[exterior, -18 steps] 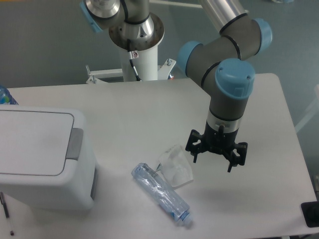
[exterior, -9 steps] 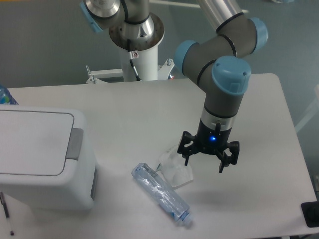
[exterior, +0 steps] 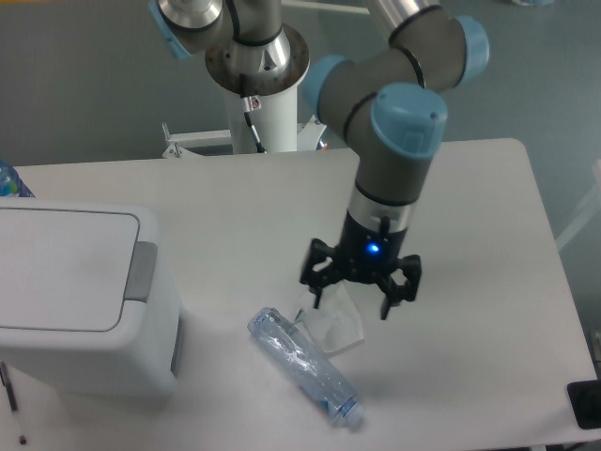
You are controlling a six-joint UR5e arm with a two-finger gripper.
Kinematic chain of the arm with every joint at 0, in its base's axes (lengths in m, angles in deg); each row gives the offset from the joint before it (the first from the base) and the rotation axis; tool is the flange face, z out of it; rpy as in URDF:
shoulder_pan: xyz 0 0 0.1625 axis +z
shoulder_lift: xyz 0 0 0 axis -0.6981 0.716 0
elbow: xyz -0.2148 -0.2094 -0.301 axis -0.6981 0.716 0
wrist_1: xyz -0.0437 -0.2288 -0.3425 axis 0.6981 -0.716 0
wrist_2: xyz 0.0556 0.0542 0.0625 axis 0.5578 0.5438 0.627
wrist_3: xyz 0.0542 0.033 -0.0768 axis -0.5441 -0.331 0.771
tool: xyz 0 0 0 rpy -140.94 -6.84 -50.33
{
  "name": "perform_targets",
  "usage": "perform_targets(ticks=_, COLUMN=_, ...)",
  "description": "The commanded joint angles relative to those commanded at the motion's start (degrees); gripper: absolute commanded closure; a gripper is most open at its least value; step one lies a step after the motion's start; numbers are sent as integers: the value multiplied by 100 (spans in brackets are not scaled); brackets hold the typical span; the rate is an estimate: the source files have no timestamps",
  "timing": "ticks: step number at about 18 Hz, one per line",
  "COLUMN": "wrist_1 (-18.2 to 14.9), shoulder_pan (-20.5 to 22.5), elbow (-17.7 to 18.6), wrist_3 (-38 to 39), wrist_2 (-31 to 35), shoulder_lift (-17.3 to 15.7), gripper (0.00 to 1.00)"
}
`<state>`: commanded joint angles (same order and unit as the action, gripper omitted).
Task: Open the trash can
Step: 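Move the gripper over to the edge of the white trash can lid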
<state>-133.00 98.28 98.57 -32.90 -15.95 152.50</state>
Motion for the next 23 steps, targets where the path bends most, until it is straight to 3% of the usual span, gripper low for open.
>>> perform_targets(ticks=2, wrist_1=-413, shoulder_pan=-61, elbow=-395, wrist_3=167, wrist_2=-115, shoulder_lift=9, gripper=0)
perform_targets(ticks=4, wrist_1=-608, shoulder_pan=-105, elbow=-607, wrist_3=290, wrist_2=-246, shoulder_lift=9, gripper=0)
perform_targets(ticks=12, wrist_1=-617, shoulder_pan=-659, elbow=-644, wrist_3=730, wrist_2=-826, shoulder_lift=-140, gripper=0)
perform_targets(ticks=15, wrist_1=-574, shoulder_pan=-773, elbow=-512, wrist_3=914, wrist_2=-924, shoulder_lift=-342, gripper=0)
perform_targets(ticks=19, wrist_1=-495, shoulder_pan=-800, elbow=-345, wrist_3=1152, wrist_2=-880, shoulder_lift=-343, gripper=0)
perform_targets(ticks=23, wrist_1=206, shoulder_pan=-984, elbow=76, wrist_3=1161, wrist_2=-862, shoulder_lift=-351, gripper=0)
